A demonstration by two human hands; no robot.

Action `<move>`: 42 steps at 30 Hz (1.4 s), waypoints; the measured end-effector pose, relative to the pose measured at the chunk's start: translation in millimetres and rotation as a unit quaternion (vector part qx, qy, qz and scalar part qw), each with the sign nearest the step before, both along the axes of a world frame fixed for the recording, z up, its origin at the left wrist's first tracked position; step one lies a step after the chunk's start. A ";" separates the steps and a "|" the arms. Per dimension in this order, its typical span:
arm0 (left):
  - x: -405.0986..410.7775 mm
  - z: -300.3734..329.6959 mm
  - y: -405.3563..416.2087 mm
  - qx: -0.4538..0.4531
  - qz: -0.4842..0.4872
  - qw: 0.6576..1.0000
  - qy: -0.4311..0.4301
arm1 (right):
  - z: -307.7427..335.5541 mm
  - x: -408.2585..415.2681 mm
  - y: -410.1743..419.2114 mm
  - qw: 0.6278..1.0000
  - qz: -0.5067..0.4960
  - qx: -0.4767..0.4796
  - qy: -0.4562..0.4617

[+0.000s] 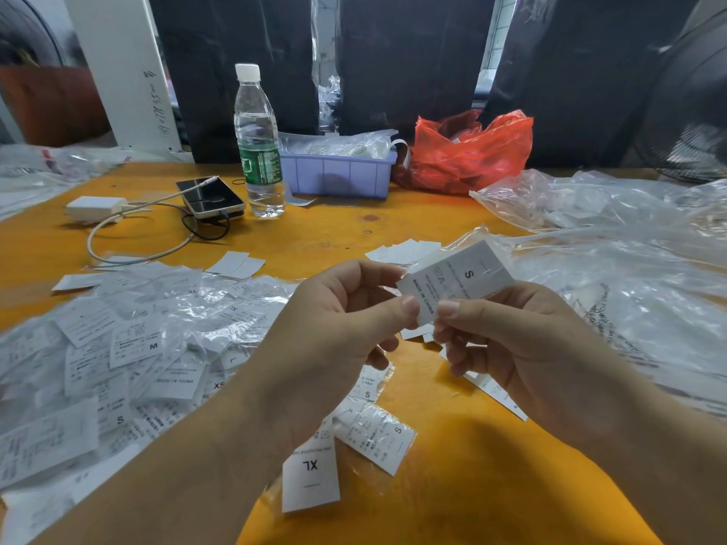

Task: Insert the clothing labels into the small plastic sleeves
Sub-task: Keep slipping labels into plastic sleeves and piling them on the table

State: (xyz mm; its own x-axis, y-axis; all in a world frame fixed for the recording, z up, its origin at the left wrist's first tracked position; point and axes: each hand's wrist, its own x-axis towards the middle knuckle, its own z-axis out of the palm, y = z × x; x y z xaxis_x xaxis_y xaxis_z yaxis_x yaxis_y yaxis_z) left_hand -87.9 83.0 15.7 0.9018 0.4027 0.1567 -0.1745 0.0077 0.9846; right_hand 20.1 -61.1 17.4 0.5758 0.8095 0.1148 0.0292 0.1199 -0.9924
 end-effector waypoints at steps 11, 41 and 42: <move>-0.9 1.3 0.1 0.021 0.000 1.000 0.006 | -4.3 -0.4 -0.4 1.000 0.010 -0.014 -0.002; -17.0 5.2 41.4 0.456 0.099 0.822 0.328 | 5.7 1.3 -7.3 0.963 -0.091 -0.084 -0.240; -17.1 4.6 42.1 0.469 0.118 0.811 0.330 | 5.6 1.0 -7.3 0.957 -0.097 -0.095 -0.257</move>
